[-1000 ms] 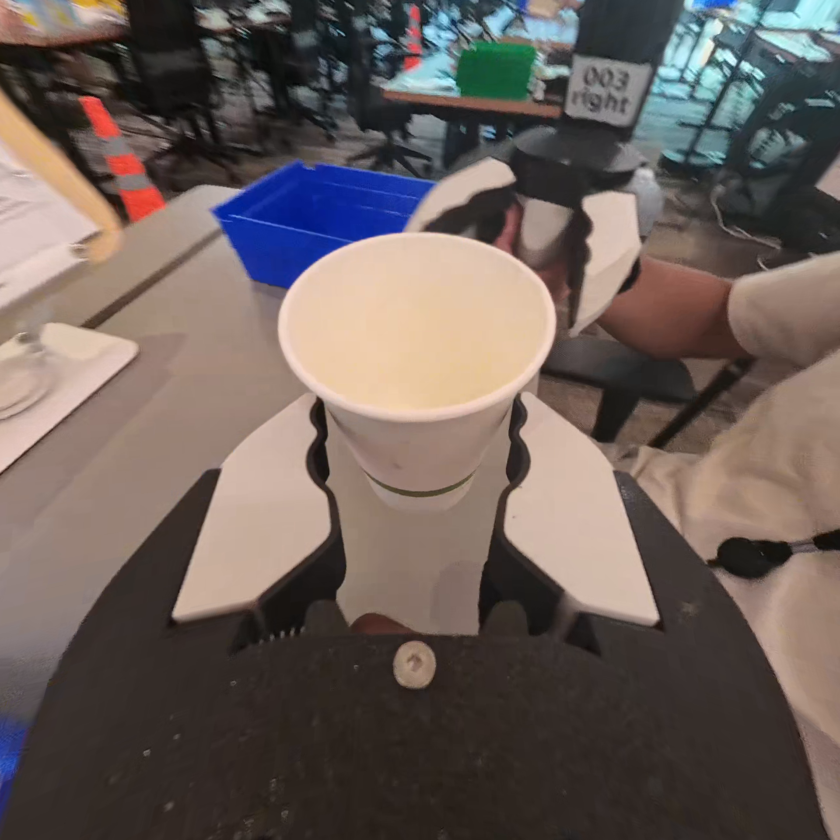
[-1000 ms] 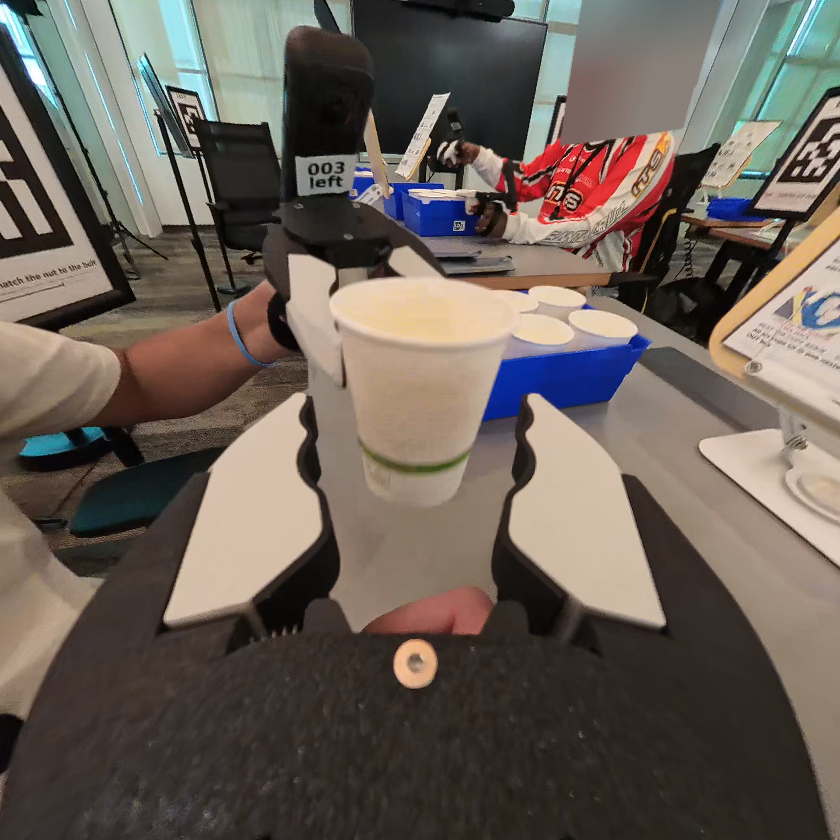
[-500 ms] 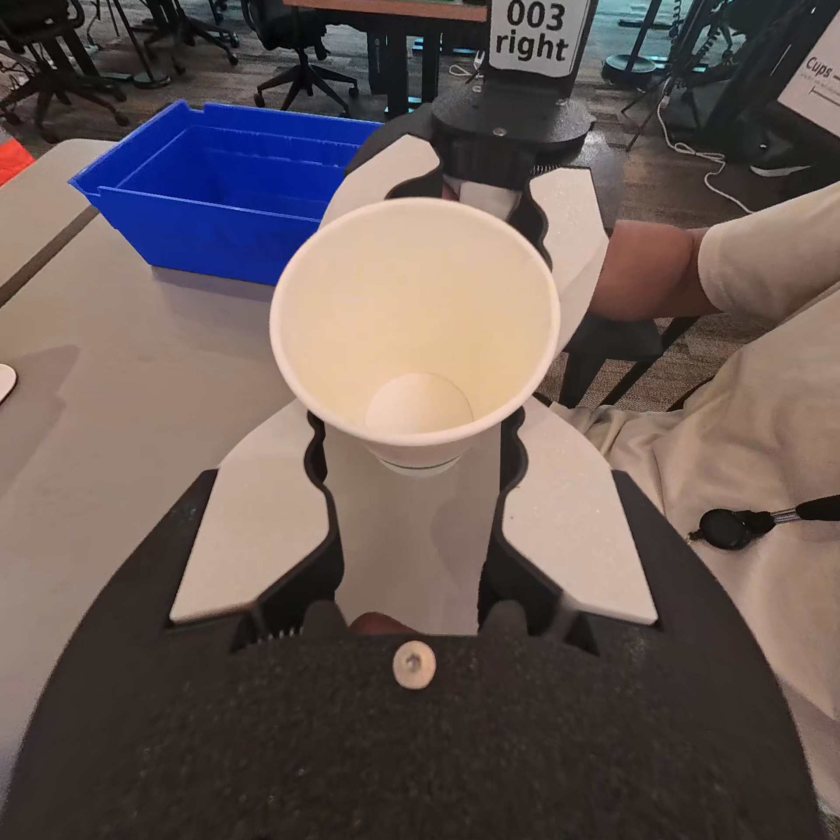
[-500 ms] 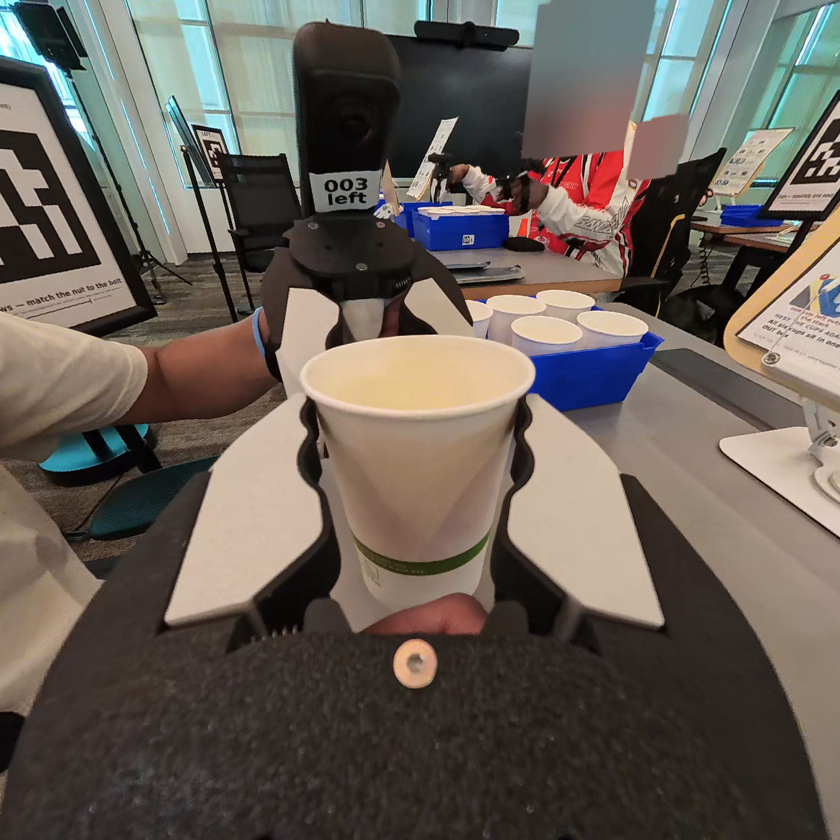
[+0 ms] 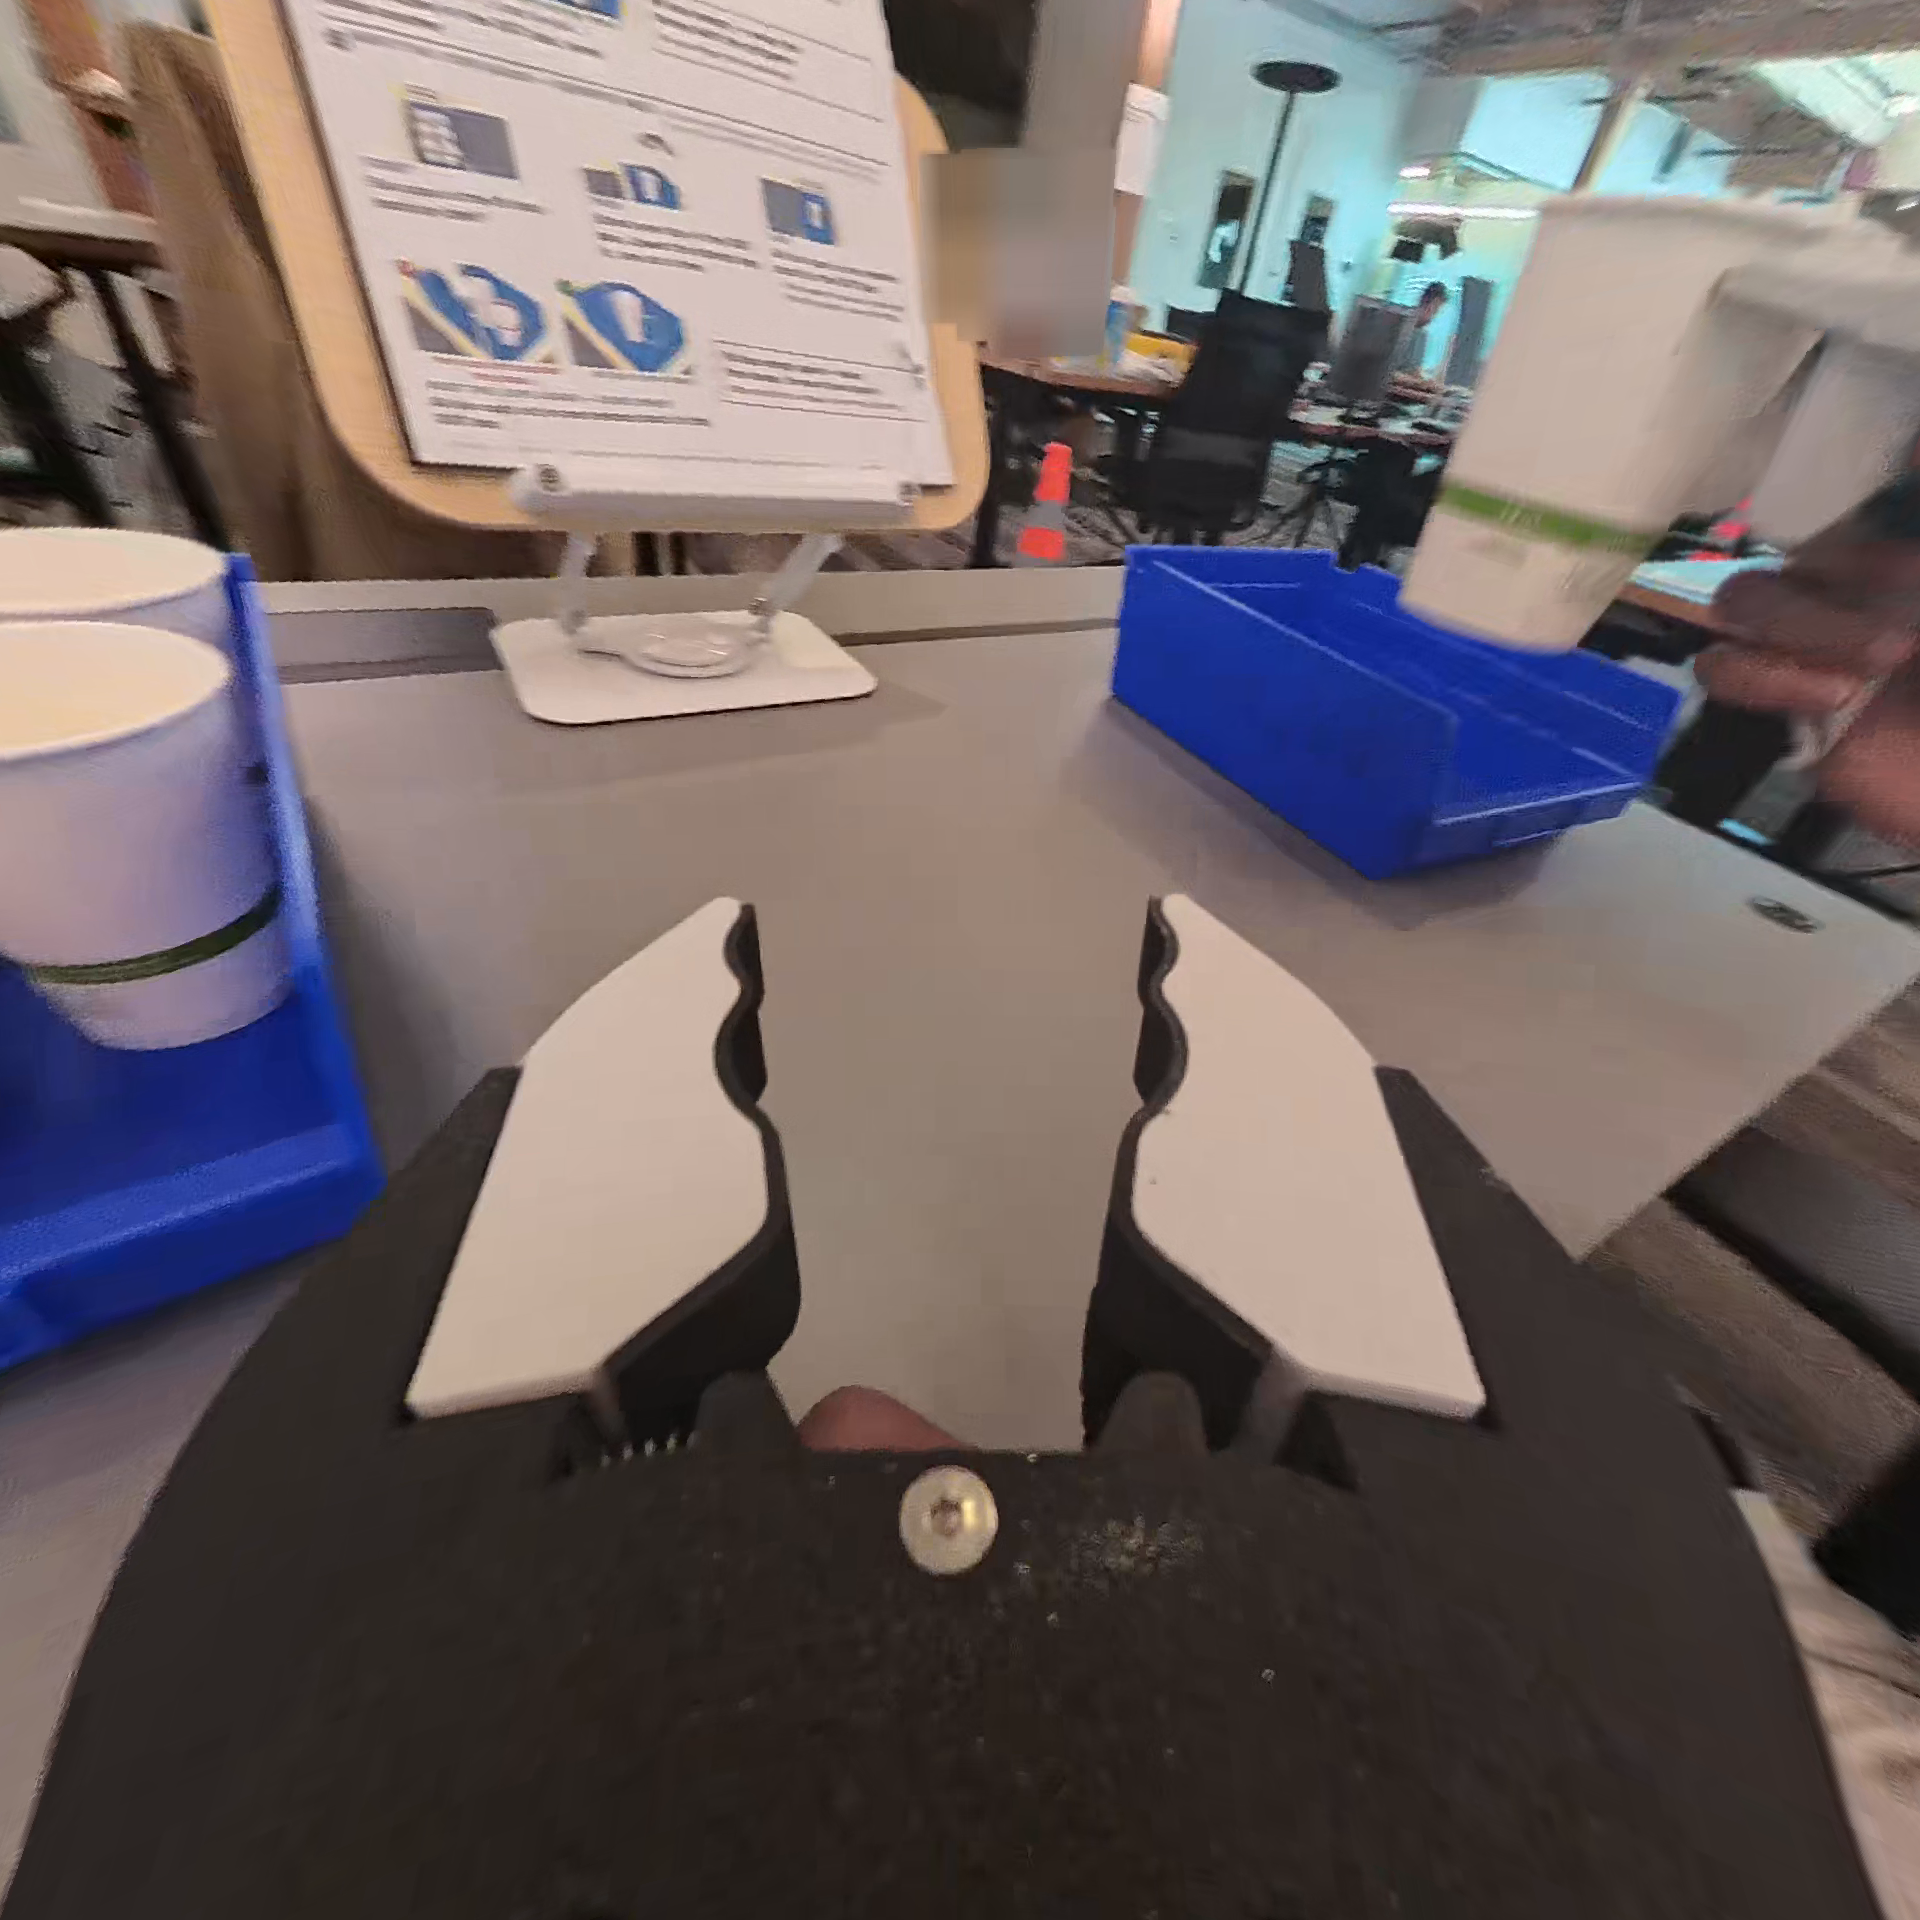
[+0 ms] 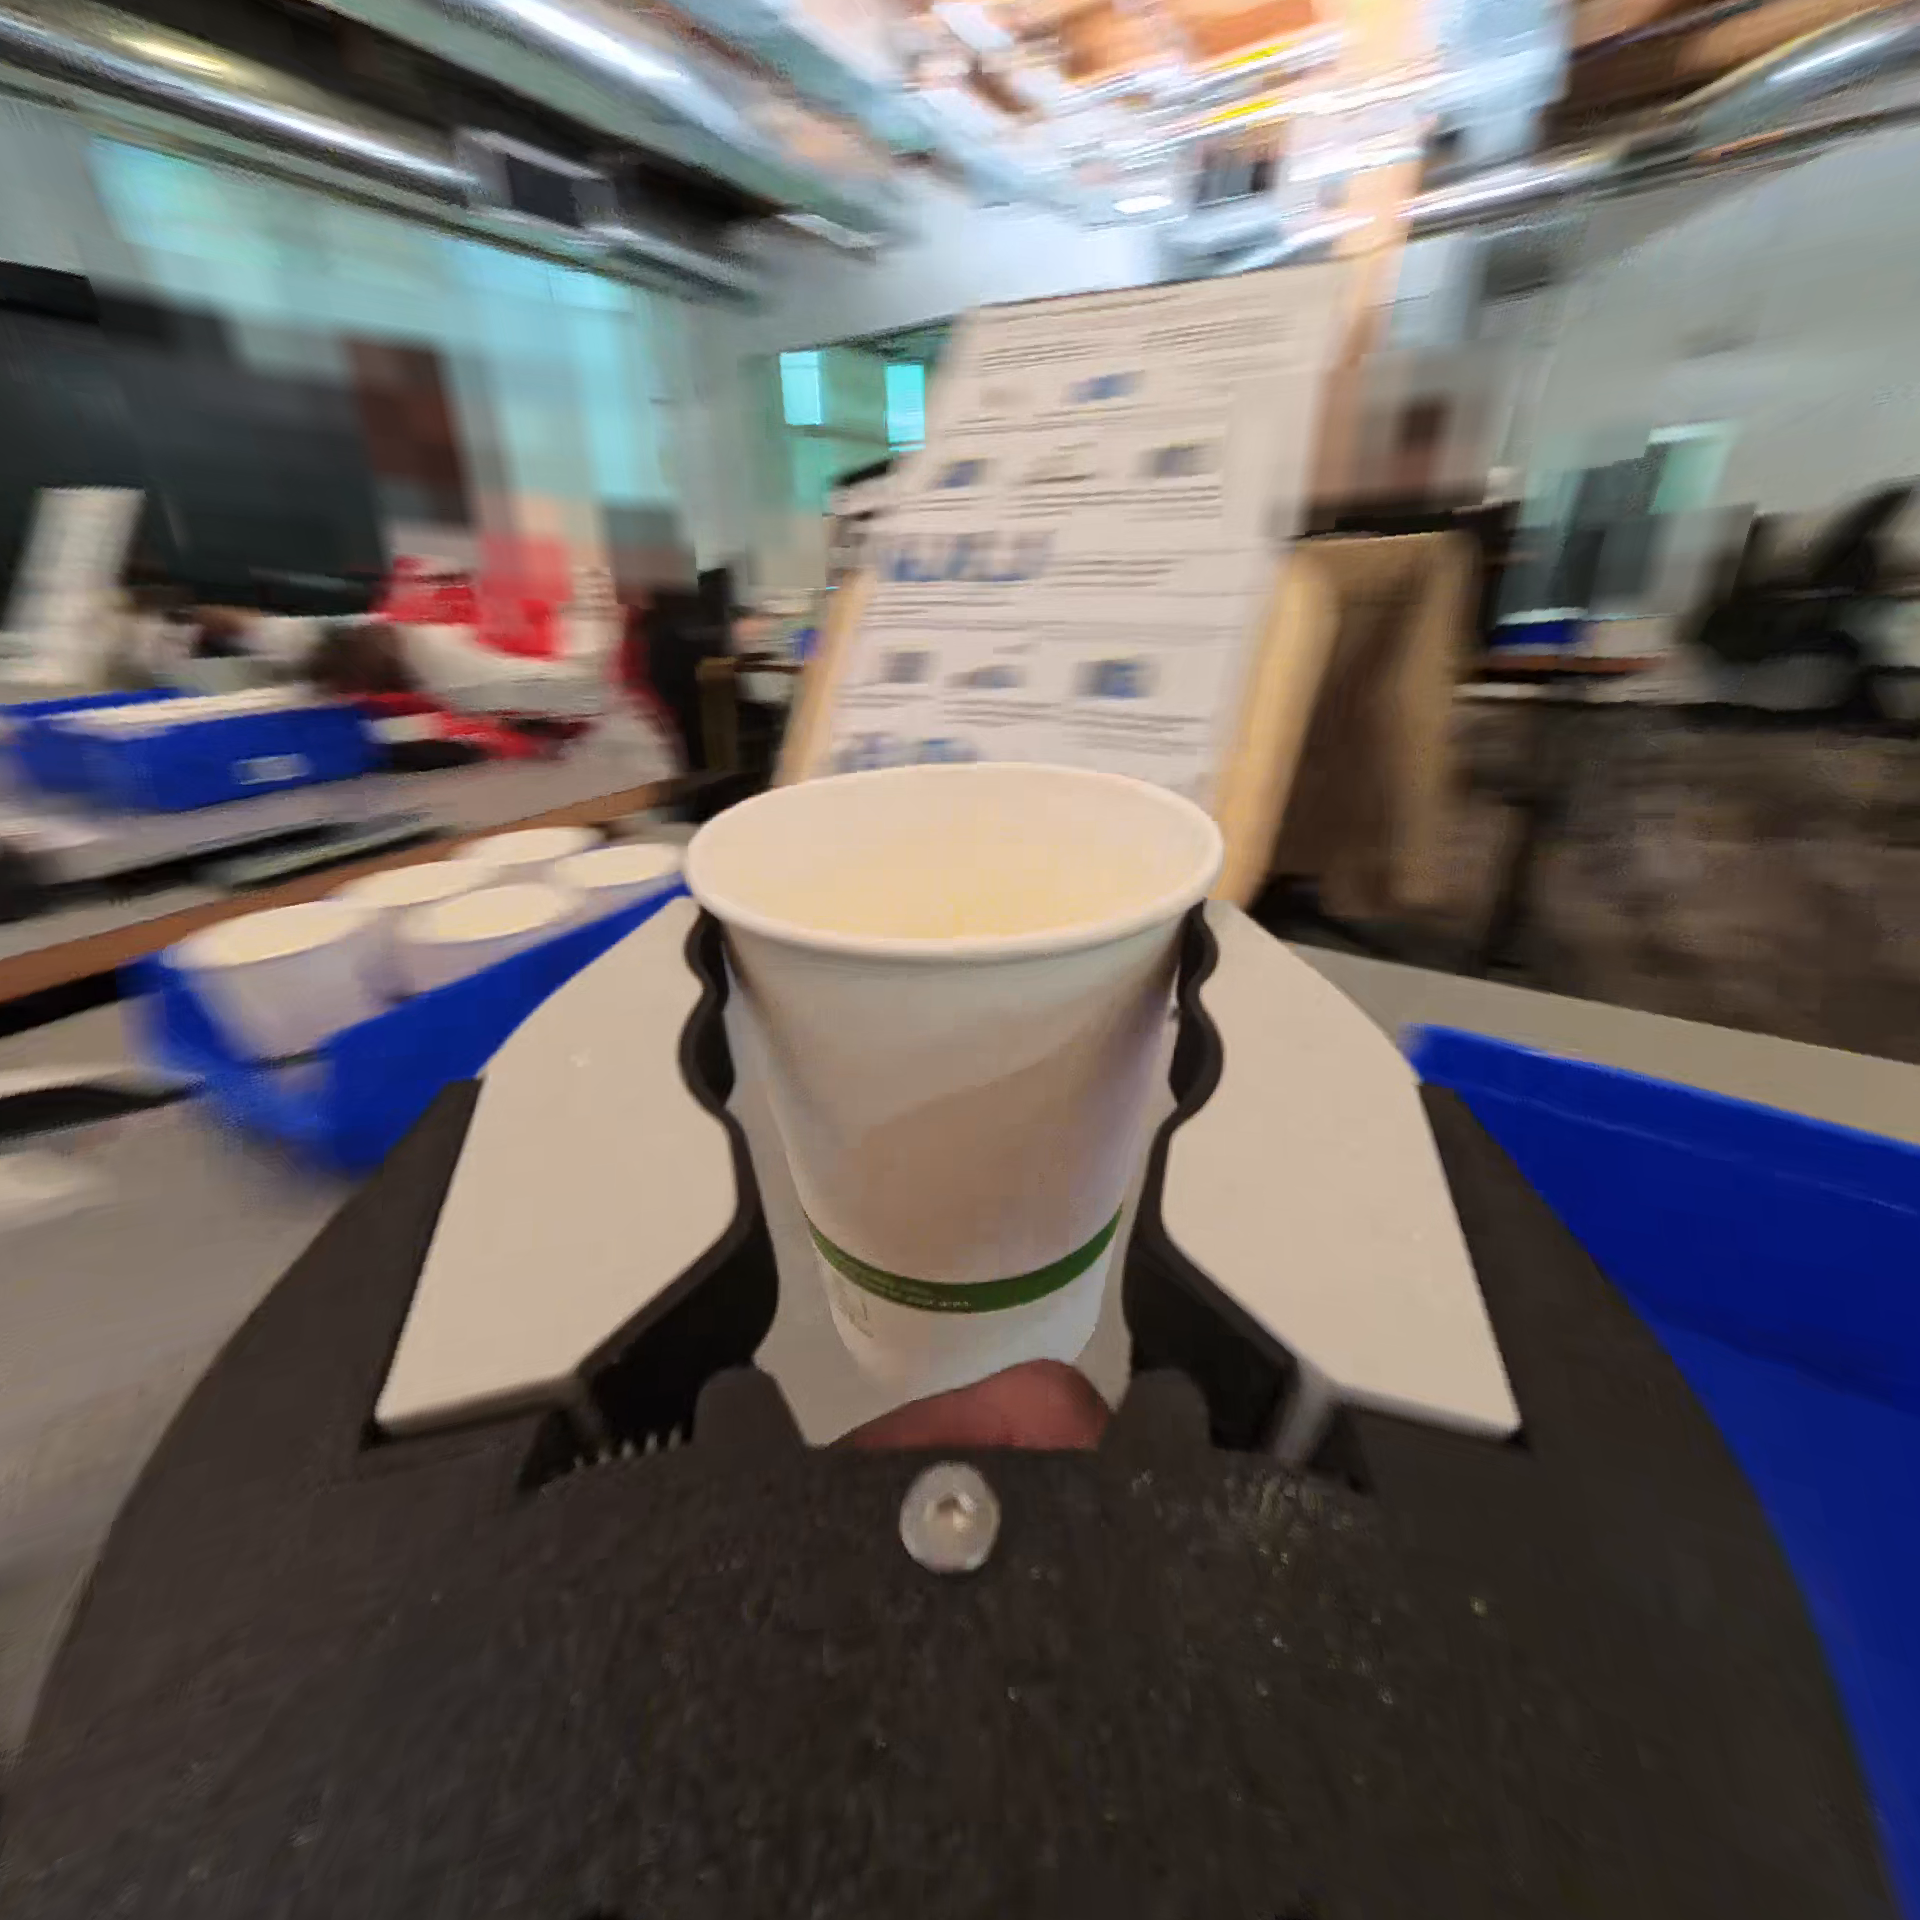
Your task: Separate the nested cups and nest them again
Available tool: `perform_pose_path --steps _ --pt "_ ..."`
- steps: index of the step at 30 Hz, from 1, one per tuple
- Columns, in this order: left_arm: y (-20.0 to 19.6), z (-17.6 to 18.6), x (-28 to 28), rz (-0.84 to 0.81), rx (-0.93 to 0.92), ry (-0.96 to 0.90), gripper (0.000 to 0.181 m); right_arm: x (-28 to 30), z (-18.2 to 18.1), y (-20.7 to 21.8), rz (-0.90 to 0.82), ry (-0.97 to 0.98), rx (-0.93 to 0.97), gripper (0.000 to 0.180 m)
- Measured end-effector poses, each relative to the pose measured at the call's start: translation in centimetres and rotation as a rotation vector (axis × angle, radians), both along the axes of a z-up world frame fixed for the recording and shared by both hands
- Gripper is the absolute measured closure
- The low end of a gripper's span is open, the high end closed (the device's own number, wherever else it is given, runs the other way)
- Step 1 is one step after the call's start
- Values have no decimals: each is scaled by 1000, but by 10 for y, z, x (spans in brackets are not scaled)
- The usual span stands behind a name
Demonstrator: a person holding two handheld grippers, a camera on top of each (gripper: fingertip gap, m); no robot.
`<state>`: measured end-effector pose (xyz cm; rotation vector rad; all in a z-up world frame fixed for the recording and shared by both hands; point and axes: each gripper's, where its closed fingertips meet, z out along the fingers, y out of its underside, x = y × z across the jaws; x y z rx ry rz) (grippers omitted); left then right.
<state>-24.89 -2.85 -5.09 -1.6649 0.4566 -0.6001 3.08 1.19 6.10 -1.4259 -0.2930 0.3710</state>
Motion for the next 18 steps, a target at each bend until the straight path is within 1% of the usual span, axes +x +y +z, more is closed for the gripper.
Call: perform_pose_path --steps 2,3,6,9,11,16,18 --pt "-1 -6 -3 14 13 22 113 54 8 20 -210 -29 19 96" --pt "-3 -9 -1 3 8 21 114 76 6 31 -281 -53 11 96" --pt "-7 -14 10 -57 -27 21 113 132 -23 73 -401 -79 -124 97" --pt "-8 -17 15 -69 -17 41 114 165 -66 114 -416 -49 -286 96" --pt "-9 -20 18 -79 -20 54 114 173 -93 136 -384 -46 -393 96" --pt "-9 -17 18 -80 6 57 115 186 -126 180 -421 -141 -427 96" --pt "-9 -17 17 -77 13 62 116 184 -136 191 -396 -114 -445 96"
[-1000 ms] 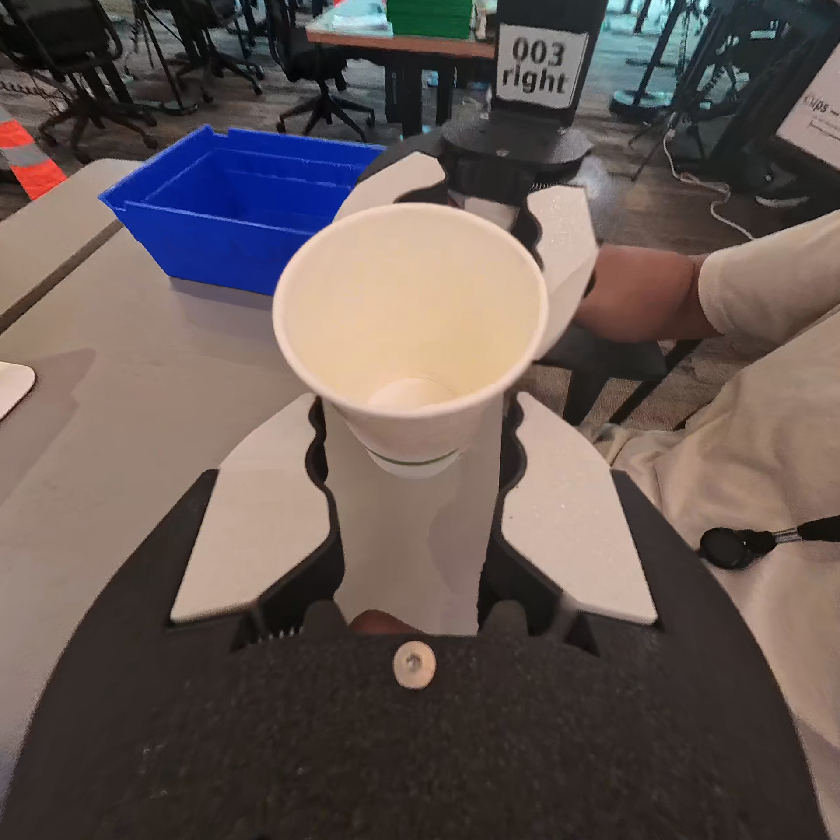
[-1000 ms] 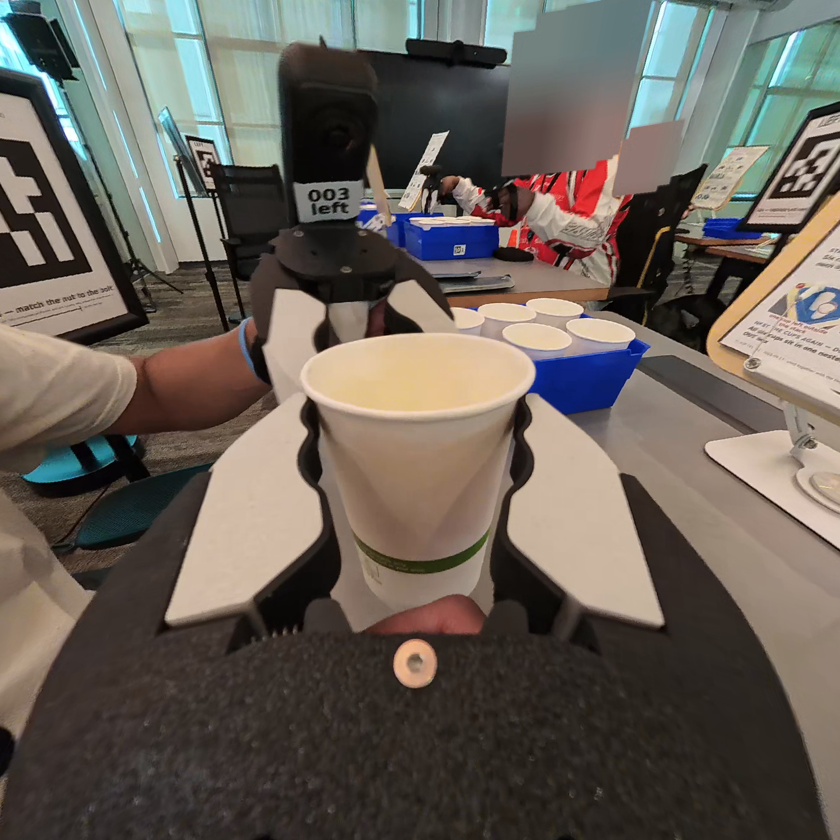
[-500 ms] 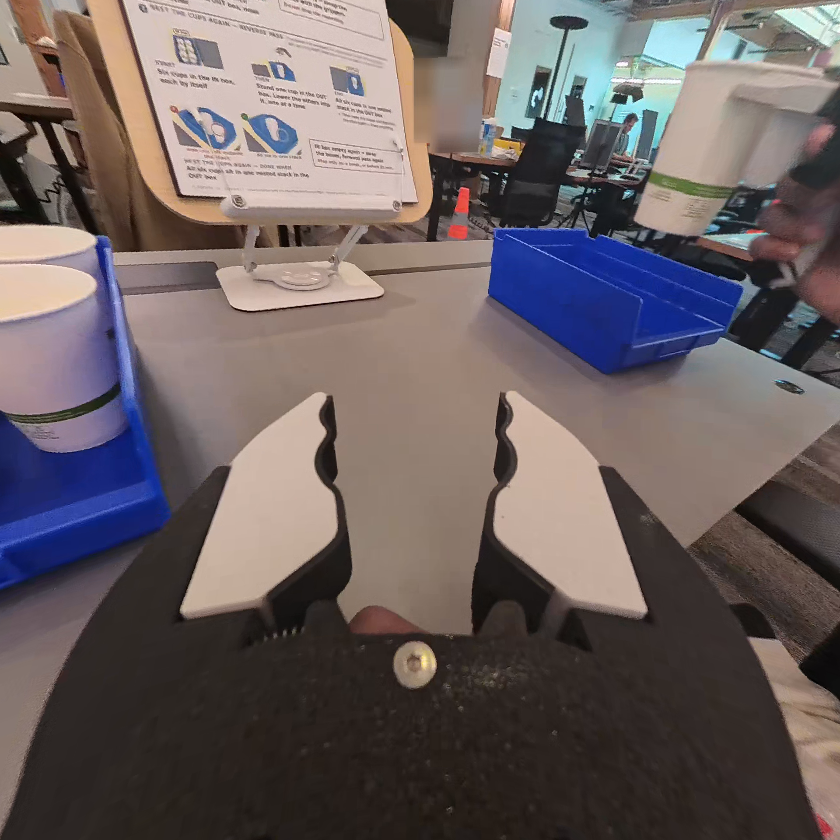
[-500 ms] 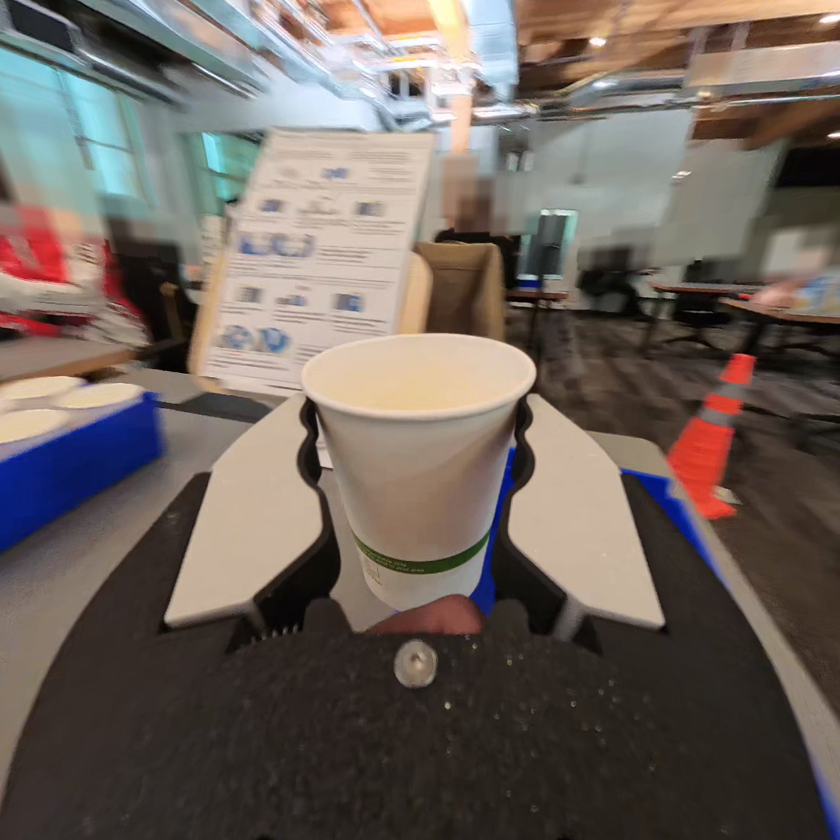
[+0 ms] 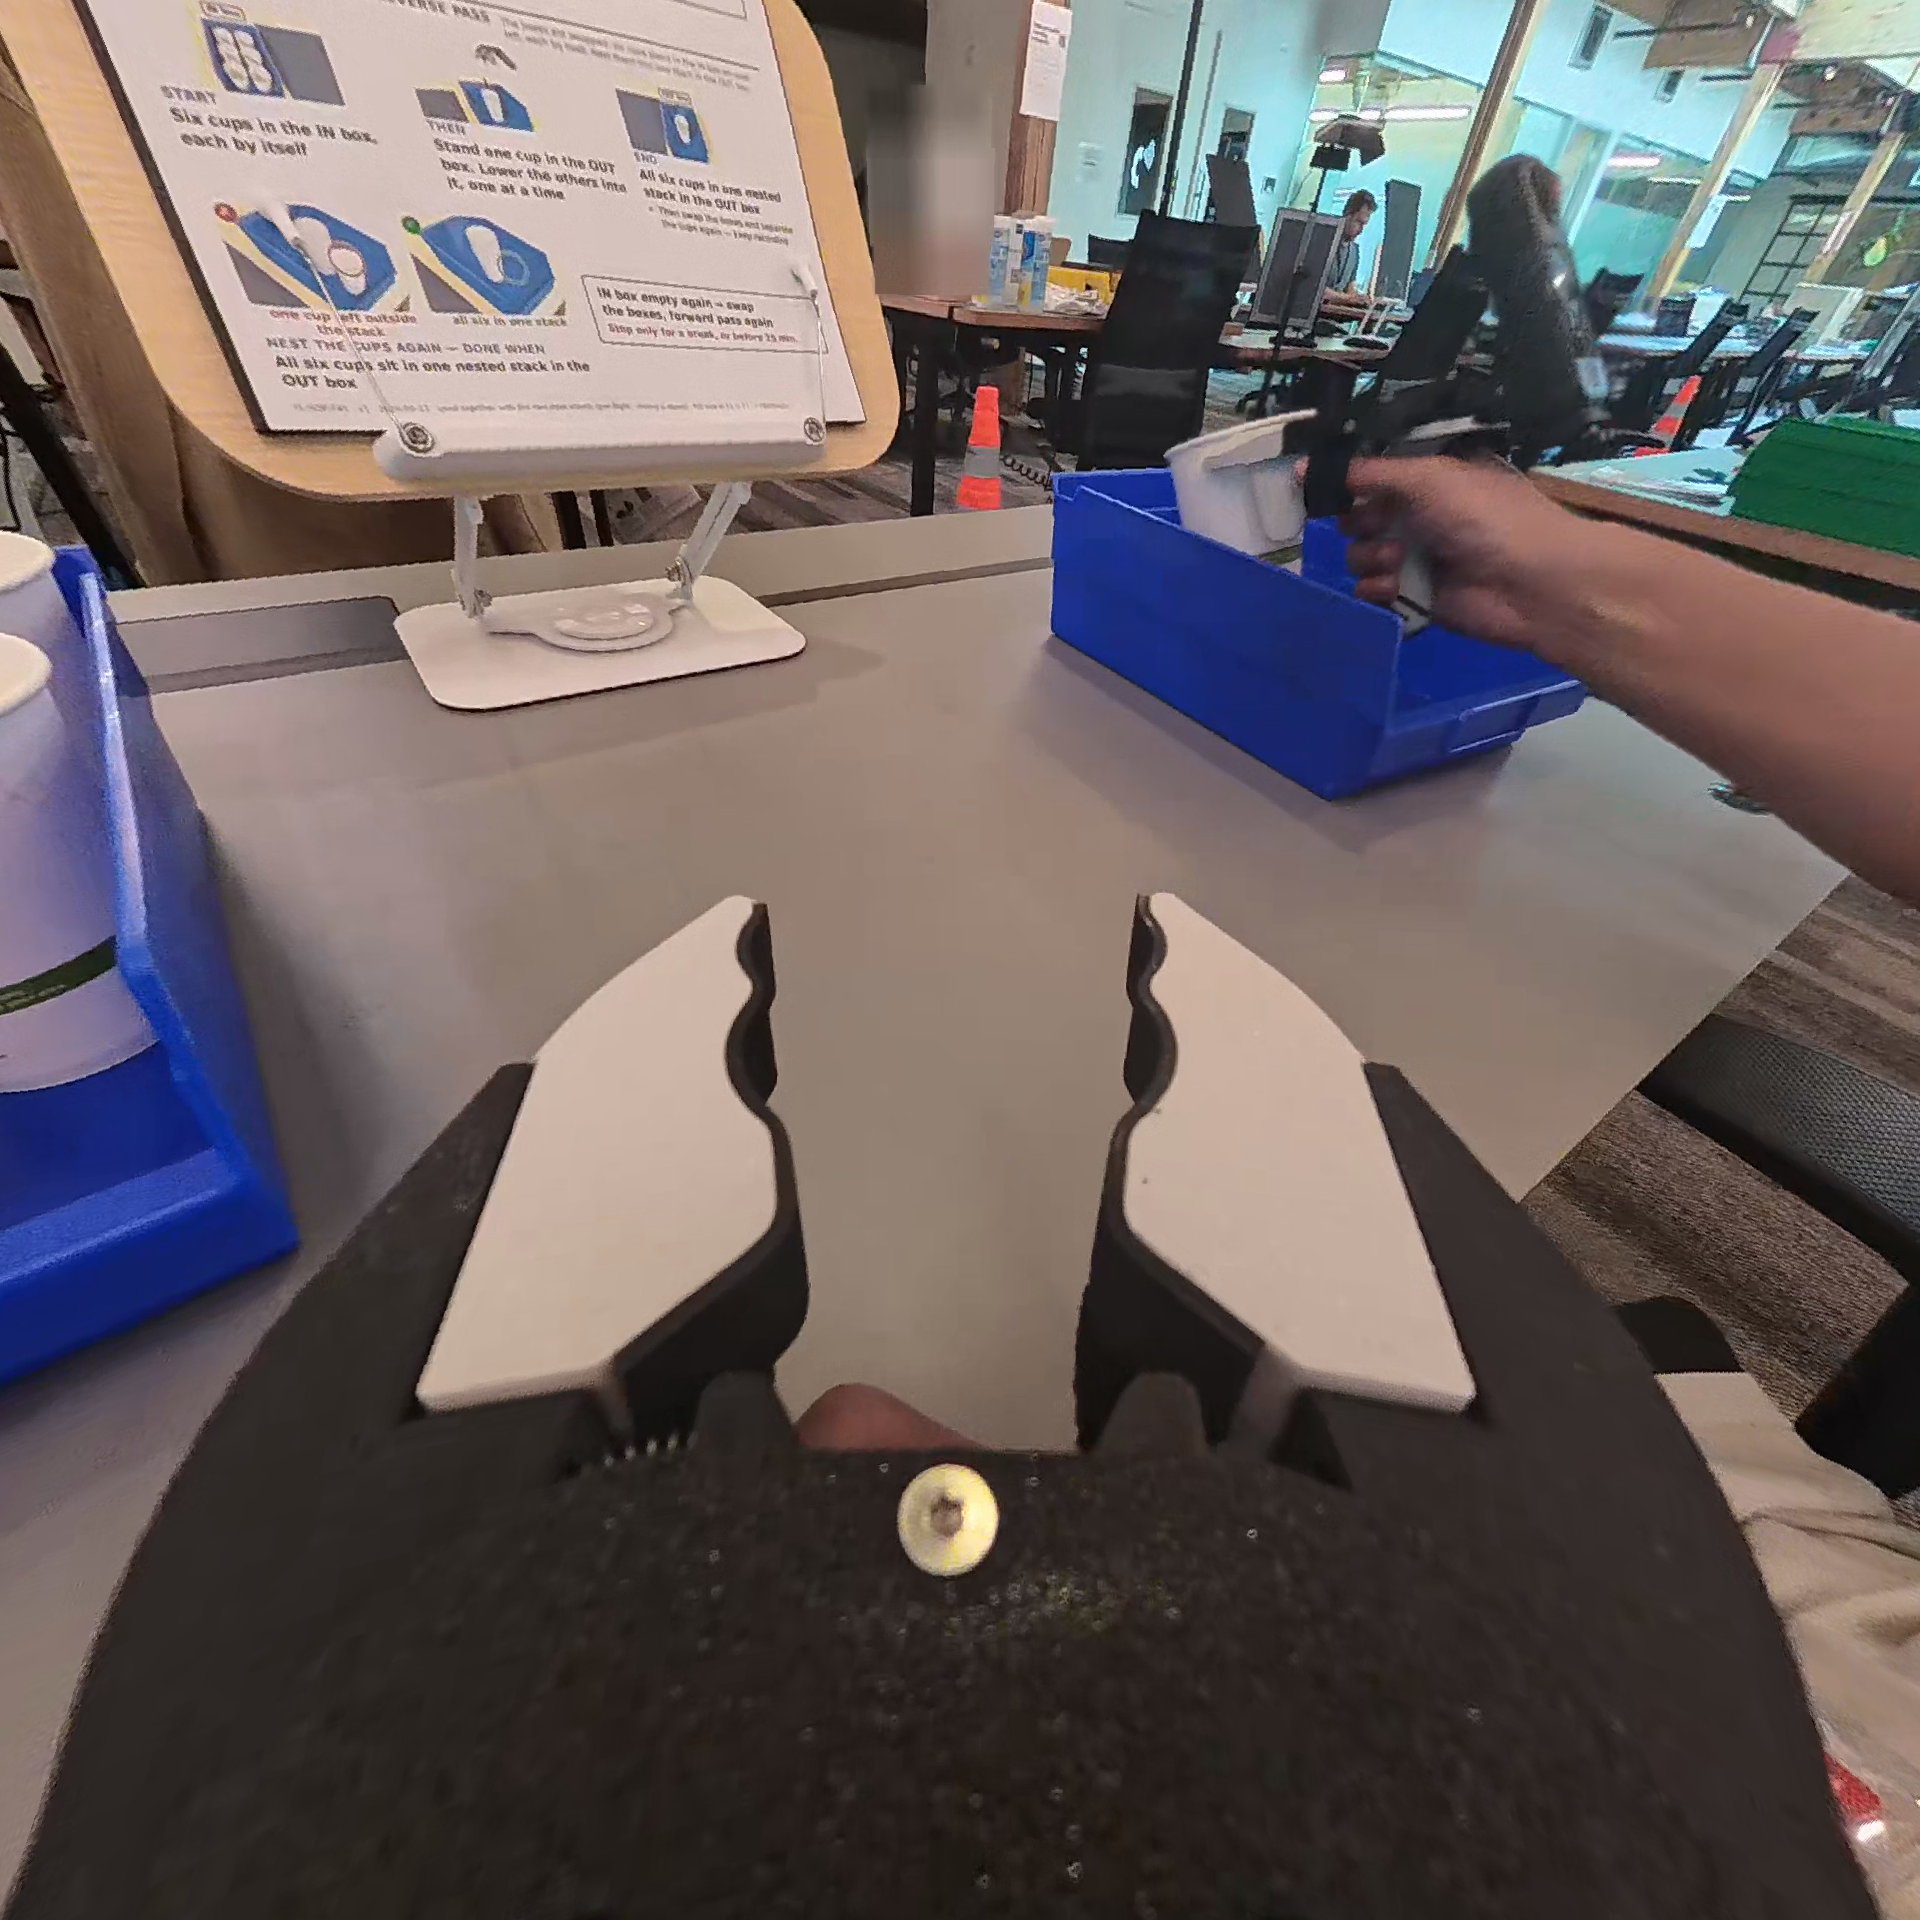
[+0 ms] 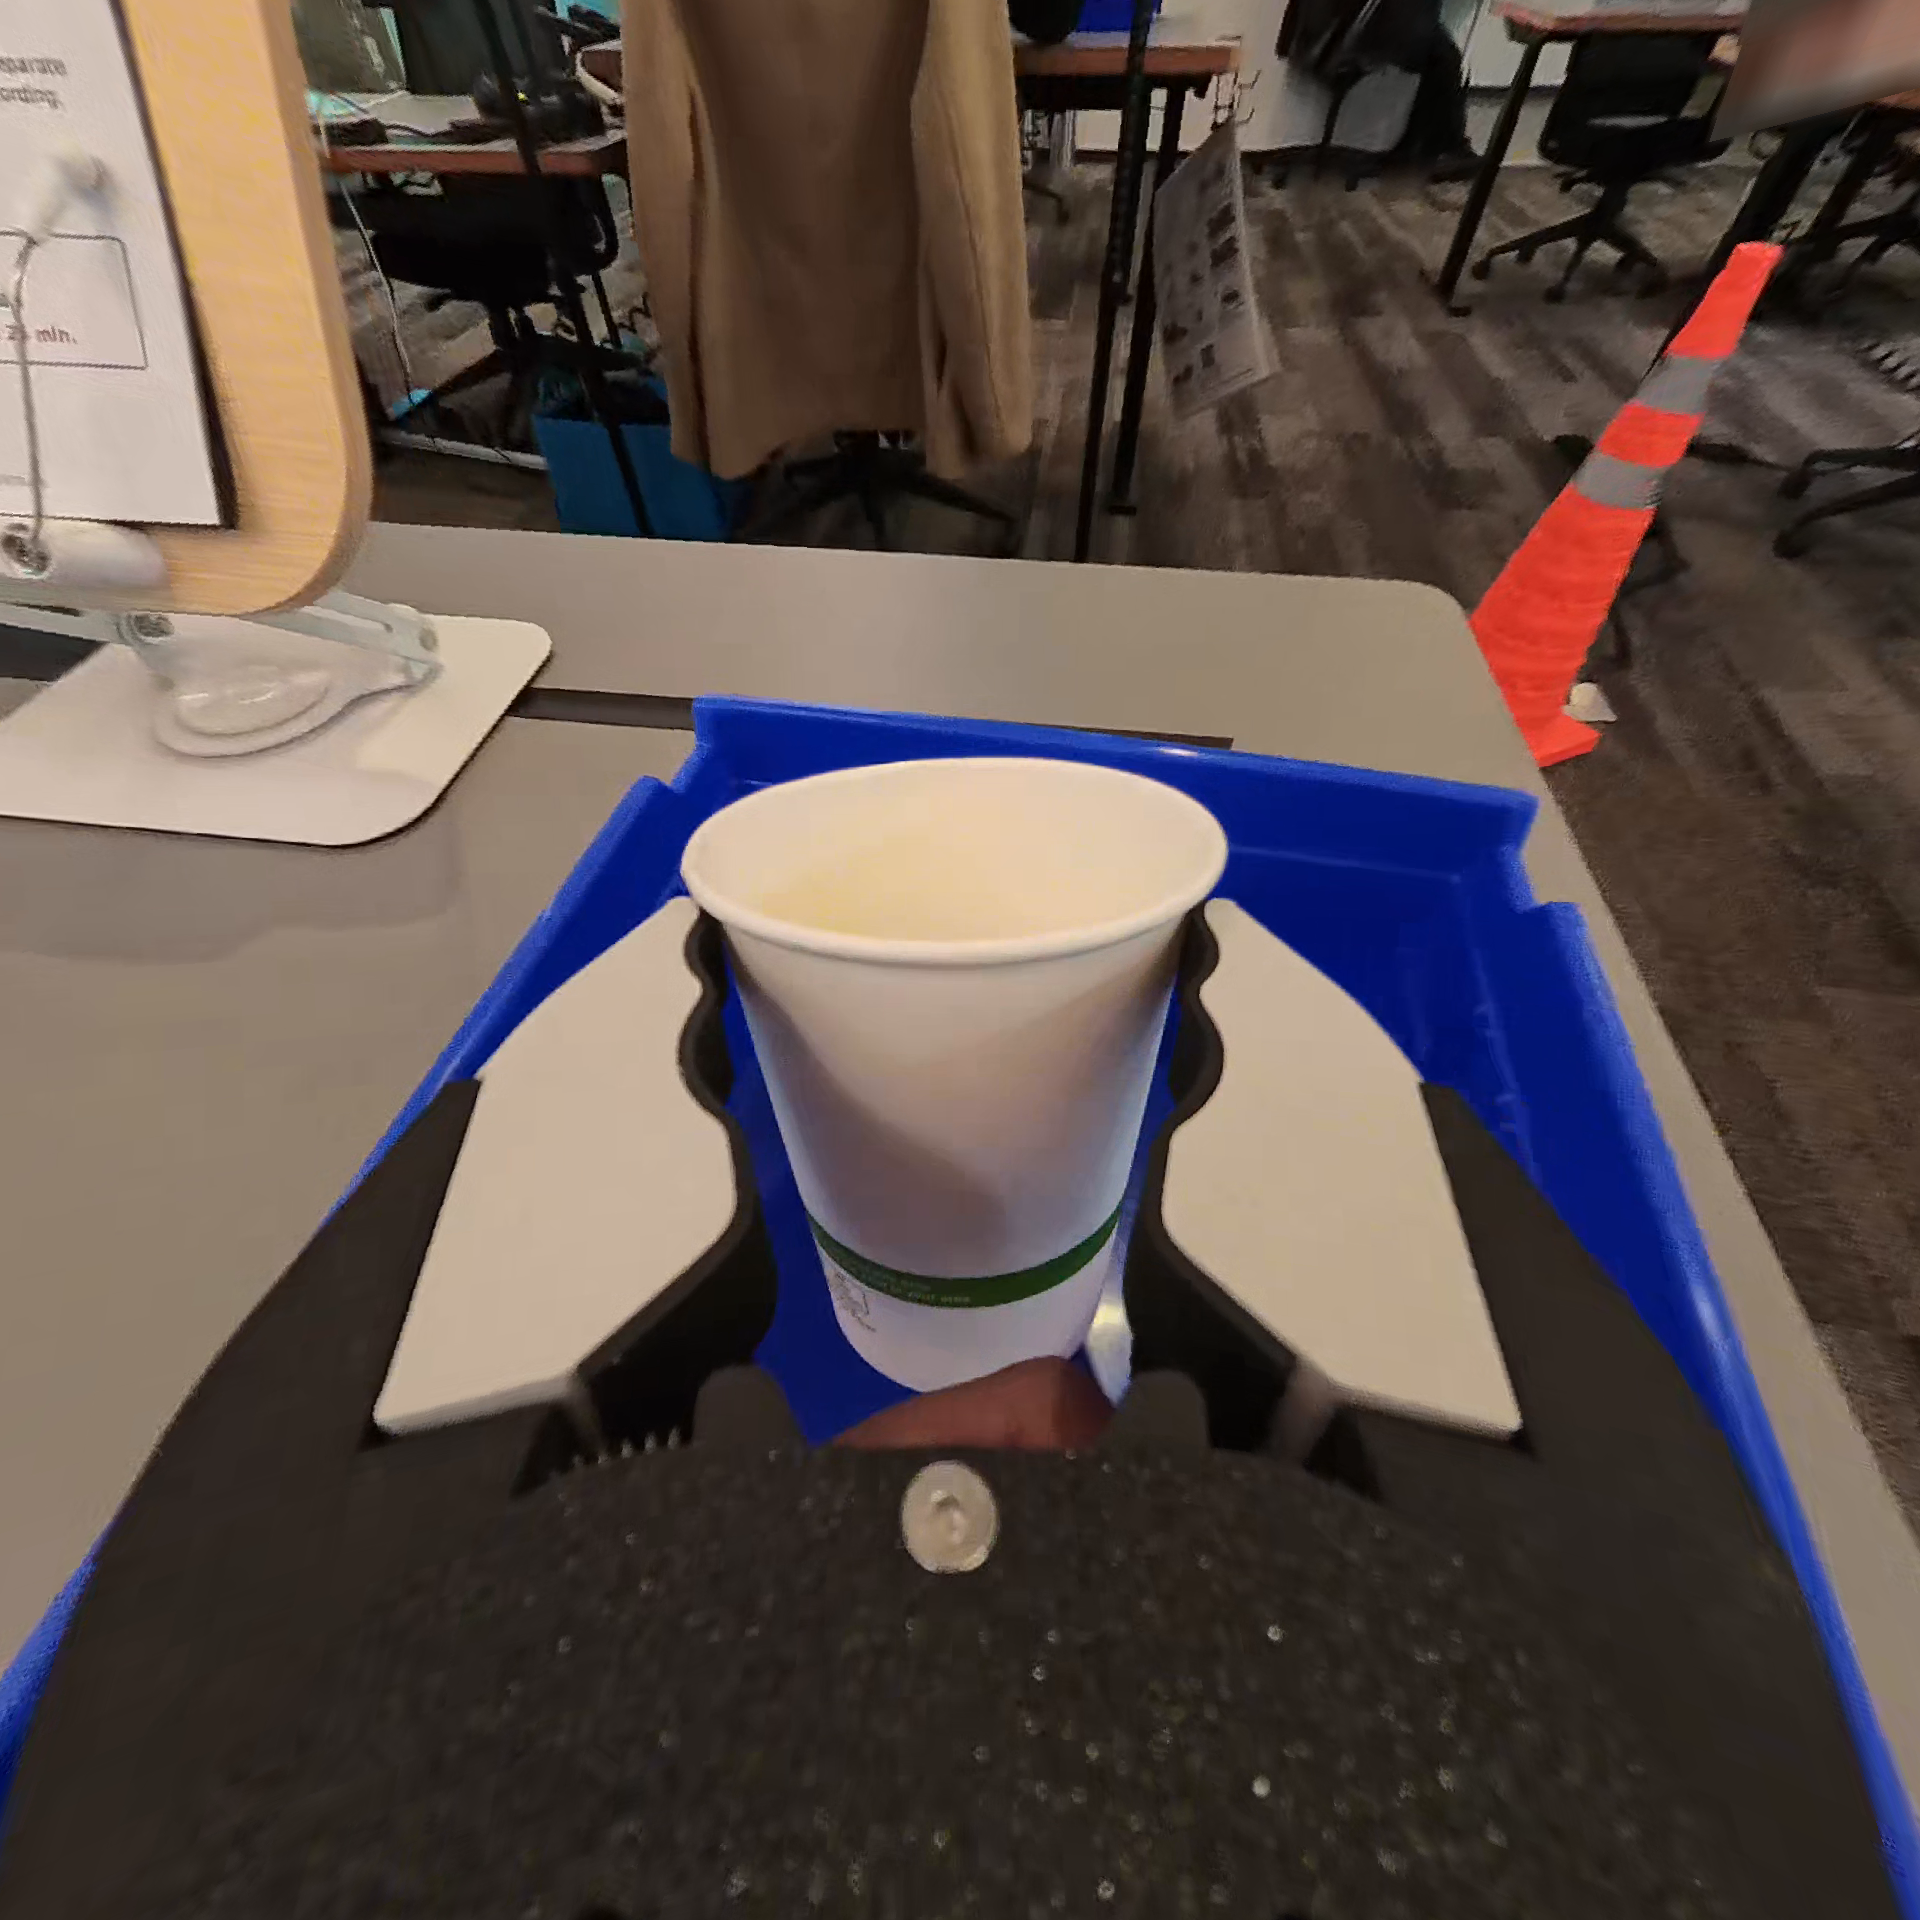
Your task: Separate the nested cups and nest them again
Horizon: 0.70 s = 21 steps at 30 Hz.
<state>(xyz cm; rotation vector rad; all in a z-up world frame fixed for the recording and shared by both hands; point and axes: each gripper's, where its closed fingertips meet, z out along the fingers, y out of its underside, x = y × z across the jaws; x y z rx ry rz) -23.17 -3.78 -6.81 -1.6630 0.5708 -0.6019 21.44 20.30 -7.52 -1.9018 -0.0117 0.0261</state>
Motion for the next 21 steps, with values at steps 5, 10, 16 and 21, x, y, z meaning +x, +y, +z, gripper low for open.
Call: perform_pose_path --steps 5,10,16,21 --pt "1 -1 -4 14 10 17 116 5 -21 -1 -35 -6 -51 96" --pt "2 -6 0 -5 -5 26 116 4 -26 -27 -54 -28 -137 95" --pt "-3 -13 10 -30 -12 58 116 5 -36 -47 -62 -122 -265 97" --pt "-1 -18 10 -22 -33 67 115 8 -41 -53 -60 -56 -295 94"
